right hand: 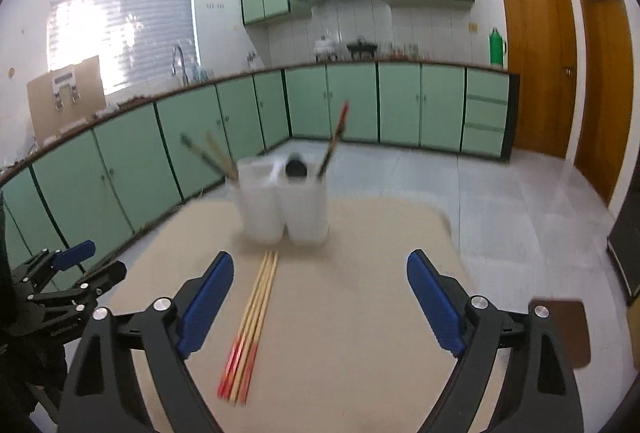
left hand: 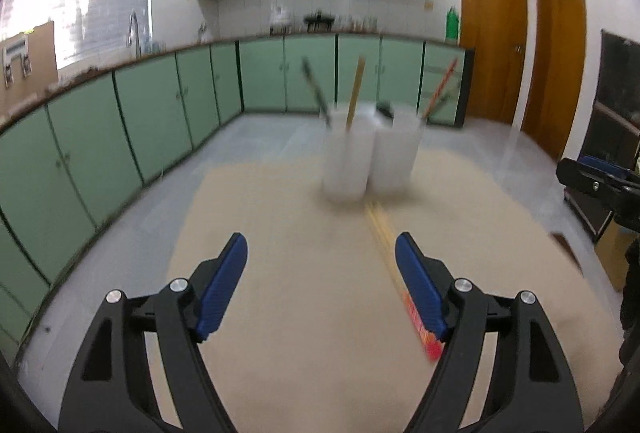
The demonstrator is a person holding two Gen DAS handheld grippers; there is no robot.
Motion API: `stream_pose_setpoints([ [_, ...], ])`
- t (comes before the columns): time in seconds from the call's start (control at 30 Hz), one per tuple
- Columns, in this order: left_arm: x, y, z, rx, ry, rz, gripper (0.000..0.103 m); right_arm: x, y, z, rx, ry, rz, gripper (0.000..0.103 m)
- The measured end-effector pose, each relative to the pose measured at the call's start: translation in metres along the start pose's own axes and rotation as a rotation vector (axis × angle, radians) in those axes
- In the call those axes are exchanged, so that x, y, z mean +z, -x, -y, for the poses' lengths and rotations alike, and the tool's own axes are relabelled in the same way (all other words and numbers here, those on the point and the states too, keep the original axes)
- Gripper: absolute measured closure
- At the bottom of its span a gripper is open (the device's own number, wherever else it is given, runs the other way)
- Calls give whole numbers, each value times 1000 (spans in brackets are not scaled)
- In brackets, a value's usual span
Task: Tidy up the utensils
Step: 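Withdraw both tools from the holder back over the remaining chopsticks, then grasp a red-patterned chopstick near its tip with the right tool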
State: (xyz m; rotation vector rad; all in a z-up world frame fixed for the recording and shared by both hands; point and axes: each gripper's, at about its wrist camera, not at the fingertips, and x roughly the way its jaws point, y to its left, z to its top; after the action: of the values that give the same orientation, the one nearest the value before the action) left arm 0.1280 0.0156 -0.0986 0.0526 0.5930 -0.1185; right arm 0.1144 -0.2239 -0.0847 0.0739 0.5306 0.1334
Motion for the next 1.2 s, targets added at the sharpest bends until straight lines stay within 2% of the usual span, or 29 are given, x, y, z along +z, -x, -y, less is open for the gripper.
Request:
stream_pose_setpoints([
  [0.17, -39, -14, -6, 11, 10, -94, 29, -45, -17, -8, 3, -23, -106, 16],
  [0.3, -58, -23, -3, 23, 8, -142, 27, -78, -31, -23, 4, -21, -176, 16],
  [0.5, -75, -29, -2, 30, 6, -205, 27, -101, -47, -38, 12, -1, -250, 19],
  [0.87, -76, -35, -13, 46, 35, -238, 26, -110, -61, -54, 38, 33, -312, 46],
  [1.2, -74, -39, -13, 37, 51, -240, 26, -108, -63, -63, 48, 65, -310, 59],
])
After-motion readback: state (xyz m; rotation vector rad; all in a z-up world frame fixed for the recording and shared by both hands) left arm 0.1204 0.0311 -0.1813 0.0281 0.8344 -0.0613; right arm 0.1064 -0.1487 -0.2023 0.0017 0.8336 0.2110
